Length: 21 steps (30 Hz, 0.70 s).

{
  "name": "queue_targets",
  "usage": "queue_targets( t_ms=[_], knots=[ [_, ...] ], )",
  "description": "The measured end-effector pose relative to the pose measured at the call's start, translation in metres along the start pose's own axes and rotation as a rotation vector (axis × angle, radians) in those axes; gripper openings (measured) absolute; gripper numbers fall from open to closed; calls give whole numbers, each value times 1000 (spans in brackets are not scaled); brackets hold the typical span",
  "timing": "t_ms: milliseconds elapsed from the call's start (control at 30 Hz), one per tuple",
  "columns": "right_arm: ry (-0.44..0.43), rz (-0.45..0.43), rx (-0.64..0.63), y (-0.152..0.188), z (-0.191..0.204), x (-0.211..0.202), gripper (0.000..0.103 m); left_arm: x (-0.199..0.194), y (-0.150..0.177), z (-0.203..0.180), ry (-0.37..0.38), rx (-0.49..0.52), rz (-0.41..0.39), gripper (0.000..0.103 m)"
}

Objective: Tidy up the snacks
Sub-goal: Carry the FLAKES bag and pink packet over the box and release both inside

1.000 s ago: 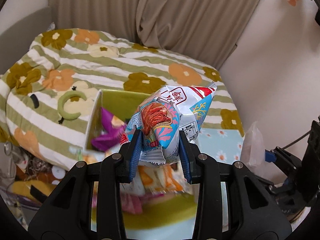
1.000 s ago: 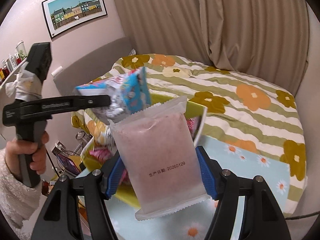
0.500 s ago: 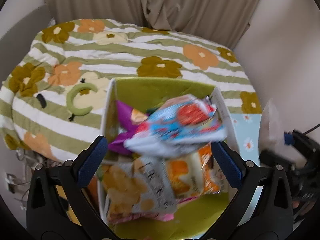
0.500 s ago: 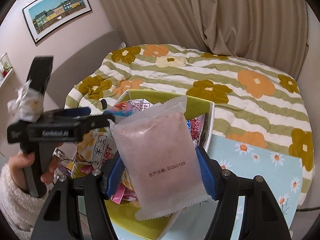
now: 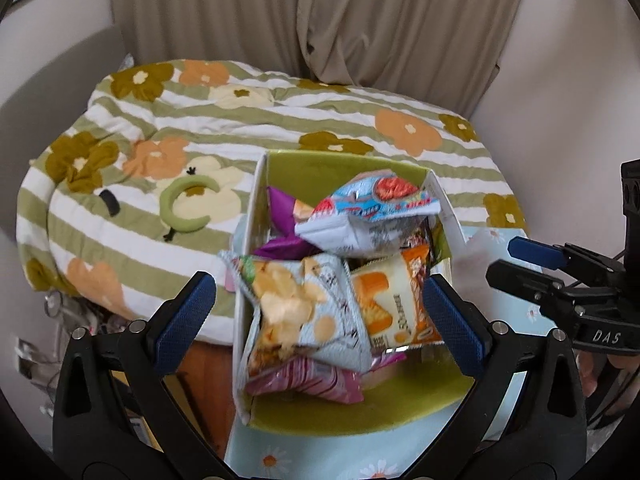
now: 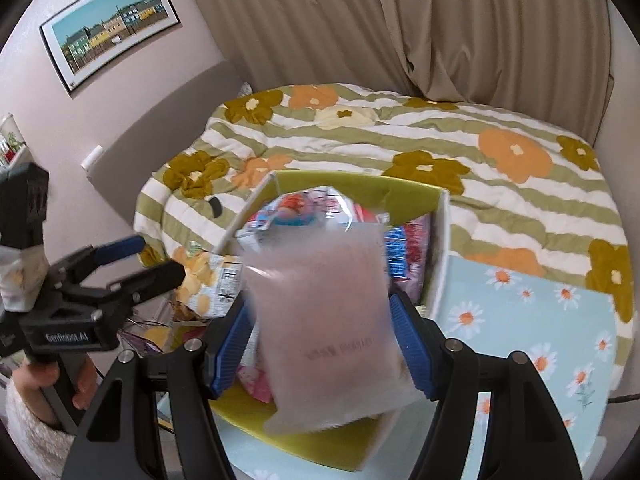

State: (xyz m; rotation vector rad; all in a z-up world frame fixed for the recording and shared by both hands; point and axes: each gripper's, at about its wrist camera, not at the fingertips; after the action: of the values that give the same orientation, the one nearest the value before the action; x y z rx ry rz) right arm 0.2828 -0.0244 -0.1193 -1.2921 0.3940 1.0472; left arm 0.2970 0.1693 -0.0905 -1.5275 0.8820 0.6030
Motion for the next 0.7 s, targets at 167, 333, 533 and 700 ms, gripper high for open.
queue_targets(
  t_ms=[167, 333, 533, 700],
  knots=[
    [23, 17, 37, 11, 1, 10, 65, 4, 16, 6, 7, -17, 20, 102],
    [39, 28, 71, 25, -2, 11, 65, 6, 33, 4, -3, -12, 39, 102],
    [42, -10, 50, 36, 3, -15, 65, -23, 45, -14, -28, -1, -6, 102],
    [62, -80, 34, 43, 4, -58, 65, -67, 54, -44, -49, 35, -92, 102]
  ],
)
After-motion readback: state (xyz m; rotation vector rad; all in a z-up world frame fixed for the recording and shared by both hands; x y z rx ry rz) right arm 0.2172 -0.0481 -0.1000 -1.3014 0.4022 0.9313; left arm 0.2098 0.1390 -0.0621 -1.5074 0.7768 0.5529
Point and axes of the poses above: each gripper's, at about its wrist camera, not at the fingertips, and x roughly the way its jaws point, z to its left, y to its underside
